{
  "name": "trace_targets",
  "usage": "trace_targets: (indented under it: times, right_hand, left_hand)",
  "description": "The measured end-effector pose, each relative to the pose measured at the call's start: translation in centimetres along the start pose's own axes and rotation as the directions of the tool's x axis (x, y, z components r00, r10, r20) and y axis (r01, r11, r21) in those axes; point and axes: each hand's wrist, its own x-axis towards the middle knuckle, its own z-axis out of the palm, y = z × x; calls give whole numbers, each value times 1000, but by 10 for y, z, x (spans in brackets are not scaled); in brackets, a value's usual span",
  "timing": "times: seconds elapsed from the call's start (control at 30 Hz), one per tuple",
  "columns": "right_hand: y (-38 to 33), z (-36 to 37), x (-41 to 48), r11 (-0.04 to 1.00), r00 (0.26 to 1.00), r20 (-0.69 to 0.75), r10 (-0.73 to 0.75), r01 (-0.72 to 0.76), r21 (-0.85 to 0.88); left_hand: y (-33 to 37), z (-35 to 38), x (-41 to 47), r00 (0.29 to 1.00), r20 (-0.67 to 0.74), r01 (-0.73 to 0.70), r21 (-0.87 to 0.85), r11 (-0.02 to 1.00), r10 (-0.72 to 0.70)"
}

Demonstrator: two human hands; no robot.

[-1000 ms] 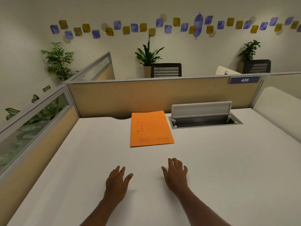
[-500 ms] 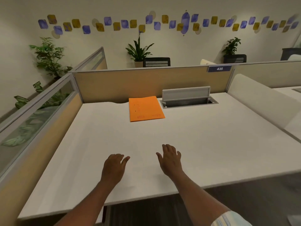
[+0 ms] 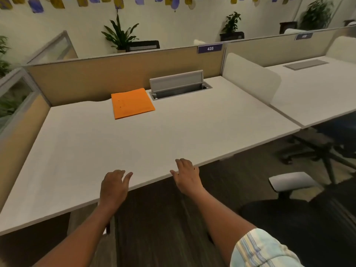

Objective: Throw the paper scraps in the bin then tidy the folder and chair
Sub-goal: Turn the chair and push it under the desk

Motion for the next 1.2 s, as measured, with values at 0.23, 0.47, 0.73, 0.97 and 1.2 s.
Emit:
trace_targets:
  times: [0.23,0.47,0.73,0.97,1.2]
  right_hand:
    - [56,-35,-78,997,999,-53,-12,16,82]
    - [113,-61,-172,996,998,-23,-58,59,64]
    - [152,-56,-279,993,988,103,-119,119,2]
    - [164,-54,-342,986,978,123,-170,168,20]
    - [199,-47,-406,977,963,180,-199,210,-44]
  left_hand:
    - [67,4,-67,995,-89,-50,-30,998,48]
    - [130,25,-175,998,-47,-52,-68,996,48]
    - [172,40,-303,1000,25,19,-110,994,-16]
    - [179,35,-361,993,-20,118,-81,990,-119]
    - [201,32,-452,977,-36,206,-81,975,-210]
